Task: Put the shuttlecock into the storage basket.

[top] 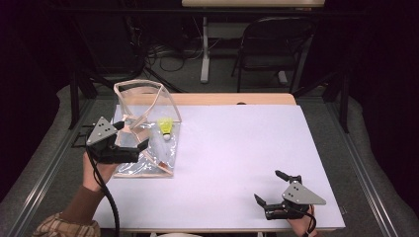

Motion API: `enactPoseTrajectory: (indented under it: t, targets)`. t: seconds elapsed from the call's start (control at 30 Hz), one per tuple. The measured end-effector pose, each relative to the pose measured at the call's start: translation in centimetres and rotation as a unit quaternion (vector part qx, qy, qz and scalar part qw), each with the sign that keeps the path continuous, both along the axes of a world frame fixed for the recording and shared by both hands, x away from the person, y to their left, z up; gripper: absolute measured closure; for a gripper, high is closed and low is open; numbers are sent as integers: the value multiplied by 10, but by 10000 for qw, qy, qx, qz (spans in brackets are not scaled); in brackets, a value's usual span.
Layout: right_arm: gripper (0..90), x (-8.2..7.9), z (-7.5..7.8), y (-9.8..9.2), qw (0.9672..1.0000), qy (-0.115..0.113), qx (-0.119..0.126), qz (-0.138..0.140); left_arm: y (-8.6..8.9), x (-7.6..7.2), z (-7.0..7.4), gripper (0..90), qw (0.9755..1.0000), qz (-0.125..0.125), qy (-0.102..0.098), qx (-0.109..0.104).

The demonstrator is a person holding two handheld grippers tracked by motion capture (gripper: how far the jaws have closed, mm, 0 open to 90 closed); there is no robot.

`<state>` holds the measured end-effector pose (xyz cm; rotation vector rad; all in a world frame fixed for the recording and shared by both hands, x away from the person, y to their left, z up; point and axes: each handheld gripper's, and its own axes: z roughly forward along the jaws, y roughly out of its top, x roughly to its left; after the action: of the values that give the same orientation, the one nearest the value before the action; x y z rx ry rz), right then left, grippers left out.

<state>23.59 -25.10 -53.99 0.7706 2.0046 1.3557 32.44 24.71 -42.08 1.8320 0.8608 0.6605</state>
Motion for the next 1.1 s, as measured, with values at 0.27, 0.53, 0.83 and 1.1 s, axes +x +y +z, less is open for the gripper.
enactPoseTrajectory:
  t: [0.27, 0.53, 0.83, 1.1]
  targets:
    - [1, 0, 0, 0, 10000, -3, 10, 1, 4, -19, -20, 0, 9998, -163, -68, -100]
    - [1, 0, 0, 0, 10000, -2, 0, 7, 6, -33, -43, 0, 9992, -339, -142, -127]
    - [1, 0, 0, 0, 10000, -5, -16, 2, 9, -45, -70, 0, 9988, -447, -31, -210]
    - [1, 0, -1, 1, 10000, 0, -34, 6, 14, -54, -96, 0, 9981, -509, 35, -338]
